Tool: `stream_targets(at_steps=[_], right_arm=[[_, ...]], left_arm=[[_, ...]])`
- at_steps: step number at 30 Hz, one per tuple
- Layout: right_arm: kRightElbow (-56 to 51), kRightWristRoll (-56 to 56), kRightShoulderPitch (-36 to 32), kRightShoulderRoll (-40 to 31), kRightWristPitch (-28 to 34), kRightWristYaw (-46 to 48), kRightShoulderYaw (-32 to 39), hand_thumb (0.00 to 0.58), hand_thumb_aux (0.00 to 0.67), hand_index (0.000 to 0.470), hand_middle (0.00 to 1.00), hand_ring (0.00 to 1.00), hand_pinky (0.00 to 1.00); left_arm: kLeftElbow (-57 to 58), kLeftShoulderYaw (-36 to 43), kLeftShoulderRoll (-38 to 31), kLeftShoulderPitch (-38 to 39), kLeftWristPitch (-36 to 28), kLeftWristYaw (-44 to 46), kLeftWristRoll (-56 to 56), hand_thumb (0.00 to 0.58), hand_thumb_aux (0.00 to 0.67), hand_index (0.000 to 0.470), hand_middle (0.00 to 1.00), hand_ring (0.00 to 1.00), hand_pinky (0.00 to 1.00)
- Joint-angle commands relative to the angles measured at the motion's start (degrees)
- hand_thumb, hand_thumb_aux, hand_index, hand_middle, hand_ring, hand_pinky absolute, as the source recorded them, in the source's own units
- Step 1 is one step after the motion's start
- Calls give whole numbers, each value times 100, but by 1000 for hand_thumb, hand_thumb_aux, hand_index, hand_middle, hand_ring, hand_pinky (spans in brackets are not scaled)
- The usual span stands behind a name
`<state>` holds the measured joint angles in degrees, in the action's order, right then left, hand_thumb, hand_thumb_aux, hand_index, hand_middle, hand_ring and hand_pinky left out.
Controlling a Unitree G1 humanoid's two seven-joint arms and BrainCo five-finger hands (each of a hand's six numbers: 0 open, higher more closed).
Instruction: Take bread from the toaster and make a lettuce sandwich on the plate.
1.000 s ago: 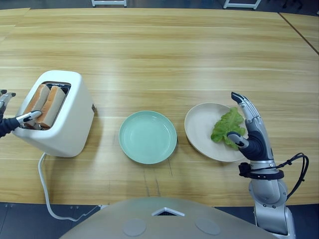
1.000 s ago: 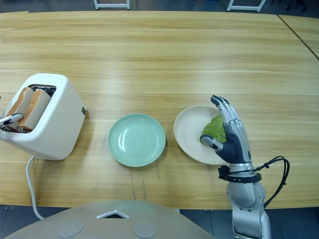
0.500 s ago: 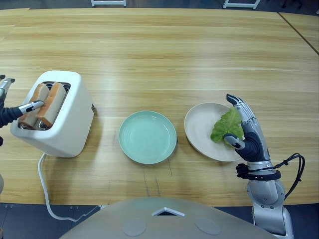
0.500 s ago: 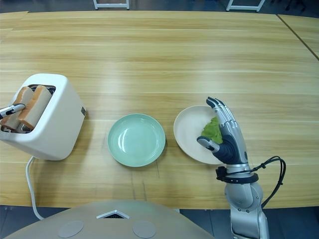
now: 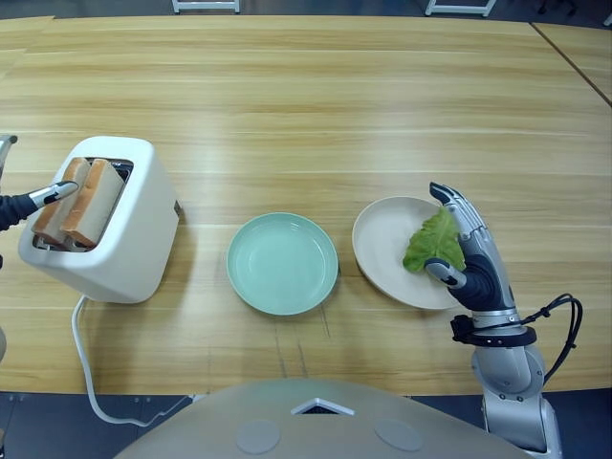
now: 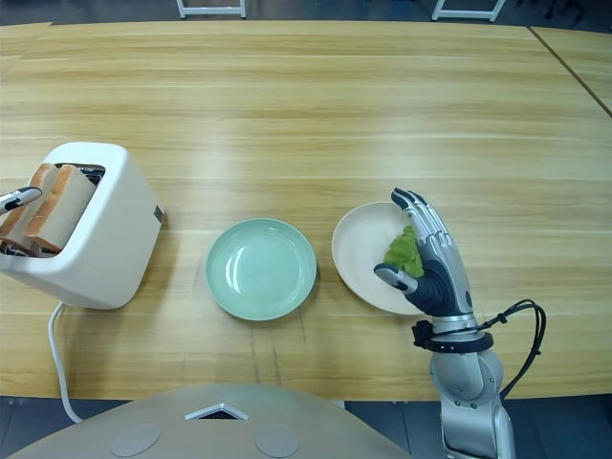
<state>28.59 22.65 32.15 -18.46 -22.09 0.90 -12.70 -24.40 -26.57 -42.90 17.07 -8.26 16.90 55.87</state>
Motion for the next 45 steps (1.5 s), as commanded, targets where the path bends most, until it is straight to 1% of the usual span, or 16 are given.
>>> stream_targets(at_steps=[1,10,12,13,15,16,17,19,20,21,22,34,35,36,40,45], right_arm=[[-22,24,12,3,-3,68,8,0,0,0,0,0,0],[-21,35,0,12,-5,92,18,0,0,0,0,0,0],[-19,44,5,12,-14,92,16,0,0,0,0,0,0],[-16,53,9,10,-20,93,17,0,0,0,0,0,0],[-11,64,15,6,-27,95,16,0,0,0,0,0,0],[-10,62,14,8,-30,97,17,0,0,0,0,0,0],[-11,59,13,10,-32,99,19,0,0,0,0,0,0],[-11,73,6,26,-32,97,43,0,0,0,0,0,0],[-12,79,-1,31,-31,97,55,0,0,0,0,0,0],[-14,83,-6,35,-31,97,64,0,0,0,0,0,0],[-11,95,-6,43,-28,92,74,0,0,0,0,0,0],[-79,216,-43,41,-61,53,92,0,0,0,0,0,0],[-89,220,-49,36,-67,53,91,0,0,0,0,0,0],[-100,229,-56,26,-77,54,87,0,0,0,0,0,0],[-210,329,-108,-93,-129,42,-22,0,0,0,0,0,0],[-938,1168,-300,-721,-208,-163,-363,0,0,0,0,0,0]], left_arm=[[177,-28,-121,228,-99,145,155,0,0,0,0,0,0],[-110,385,-70,374,-77,421,144,0,0,0,0,0,0],[-336,535,-13,333,-12,436,73,27,16,11,0,0,0],[-495,607,36,300,12,449,10,87,53,37,0,0,0],[-742,699,107,247,48,488,-98,164,102,72,0,0,0],[-857,745,154,204,62,485,-174,360,257,181,0,0,0],[-925,771,175,173,65,479,-199,438,339,238,0,0,0],[-947,749,186,133,84,450,-250,472,381,267,0,0,0],[-938,720,182,123,92,444,-251,548,512,359,0,0,0],[-937,685,186,102,99,418,-266,565,562,394,0,0,0],[-923,664,182,76,103,413,-286,580,670,470,0,0,0],[-780,662,463,-48,-106,550,-897,580,670,470,0,0,0],[-780,650,518,-45,-146,573,-1007,580,670,470,310,310,310],[-794,611,570,-42,-169,538,-1082,580,670,470,1000,1000,1000],[-892,212,655,-310,-261,444,-1658,580,670,470,1000,1000,1000],[-891,-159,509,-740,-145,281,-2070,580,670,470,1000,1000,1000]])
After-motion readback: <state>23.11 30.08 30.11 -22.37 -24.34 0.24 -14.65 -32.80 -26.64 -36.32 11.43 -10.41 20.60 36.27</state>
